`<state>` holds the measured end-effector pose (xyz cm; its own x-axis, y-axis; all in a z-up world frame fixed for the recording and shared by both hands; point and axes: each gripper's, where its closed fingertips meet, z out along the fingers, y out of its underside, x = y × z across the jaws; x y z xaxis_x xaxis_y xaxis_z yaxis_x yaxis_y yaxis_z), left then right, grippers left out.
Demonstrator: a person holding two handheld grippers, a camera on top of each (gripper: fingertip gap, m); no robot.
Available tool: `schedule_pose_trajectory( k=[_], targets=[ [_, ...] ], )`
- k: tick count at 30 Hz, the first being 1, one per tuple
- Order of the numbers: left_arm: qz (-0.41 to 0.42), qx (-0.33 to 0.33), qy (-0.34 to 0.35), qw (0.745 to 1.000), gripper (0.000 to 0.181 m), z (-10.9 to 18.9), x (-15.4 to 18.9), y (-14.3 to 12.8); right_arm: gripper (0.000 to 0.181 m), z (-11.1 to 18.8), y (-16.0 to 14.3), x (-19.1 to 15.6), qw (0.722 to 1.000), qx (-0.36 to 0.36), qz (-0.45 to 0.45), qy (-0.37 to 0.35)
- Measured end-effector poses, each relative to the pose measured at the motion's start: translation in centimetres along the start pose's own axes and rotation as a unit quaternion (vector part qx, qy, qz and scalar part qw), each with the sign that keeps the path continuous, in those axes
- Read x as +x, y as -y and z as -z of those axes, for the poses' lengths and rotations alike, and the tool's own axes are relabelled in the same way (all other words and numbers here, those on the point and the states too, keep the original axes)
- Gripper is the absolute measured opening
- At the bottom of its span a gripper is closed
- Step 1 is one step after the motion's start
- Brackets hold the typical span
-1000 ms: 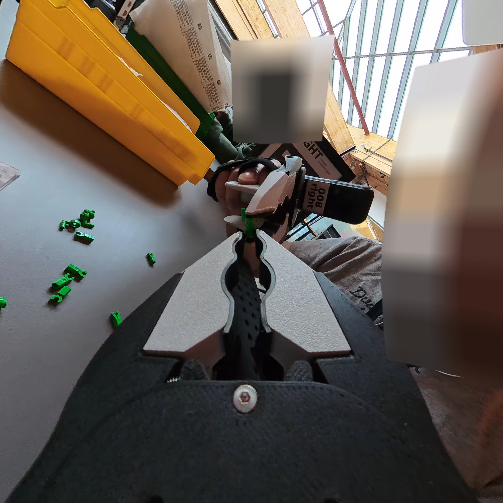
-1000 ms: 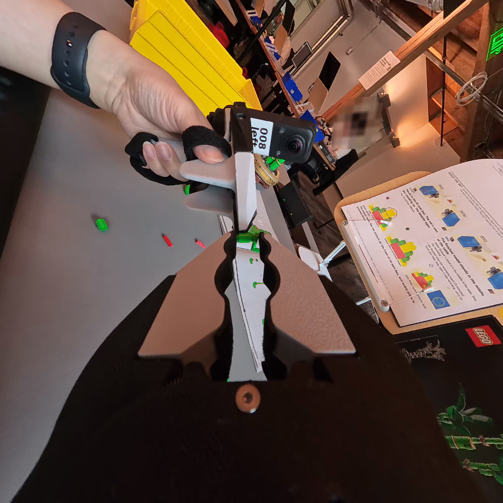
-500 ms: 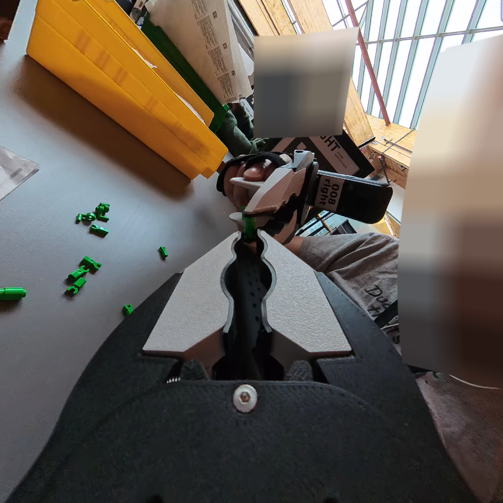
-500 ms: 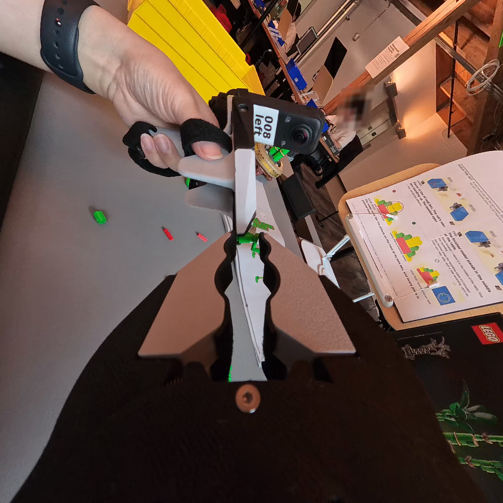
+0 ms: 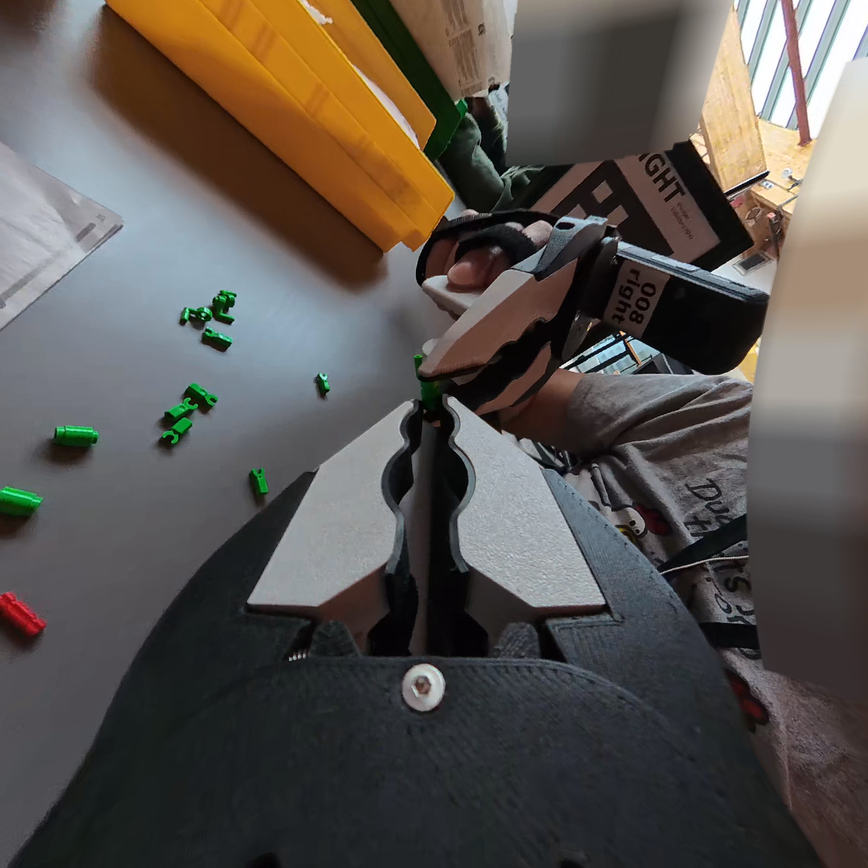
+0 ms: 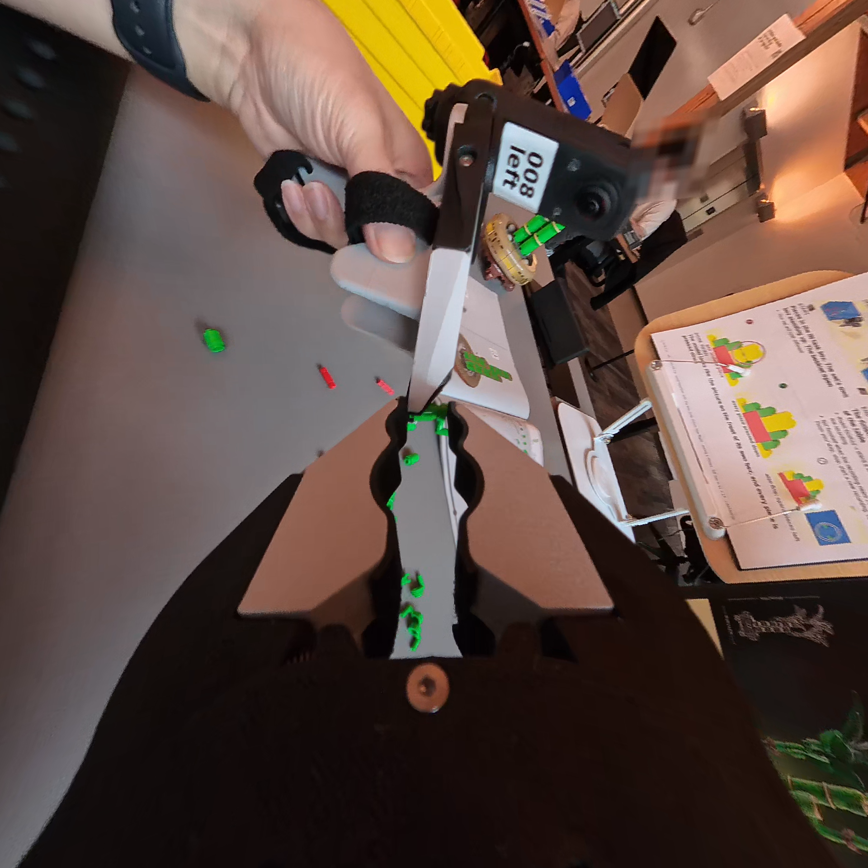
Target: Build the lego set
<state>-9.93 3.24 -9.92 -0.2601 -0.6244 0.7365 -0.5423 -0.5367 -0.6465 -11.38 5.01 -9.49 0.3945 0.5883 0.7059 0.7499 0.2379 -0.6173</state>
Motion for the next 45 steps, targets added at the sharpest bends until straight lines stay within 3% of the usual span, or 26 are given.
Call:
schedule_pose_trajectory(
  k=[13, 30, 45],
  targets=[
    [0.007, -0.066, 0.073, 0.995, 0.005, 0.0, -2.1, -2.1, 0.015, -1.3, -1.4, -2.2, 0.998, -0.045, 0.025, 0.035],
    [-0.001, -0.088, 0.089, 0.992, 0.005, -0.3, -2.4, -2.8, 0.016, -1.5, -1.6, -3.0, 0.996, -0.045, -0.027, 0.077],
    [0.003, -0.088, 0.082, 0.993, 0.005, -0.6, -2.4, -2.8, 0.014, -1.2, -1.7, -3.2, 0.996, -0.046, -0.008, 0.079]
  ],
)
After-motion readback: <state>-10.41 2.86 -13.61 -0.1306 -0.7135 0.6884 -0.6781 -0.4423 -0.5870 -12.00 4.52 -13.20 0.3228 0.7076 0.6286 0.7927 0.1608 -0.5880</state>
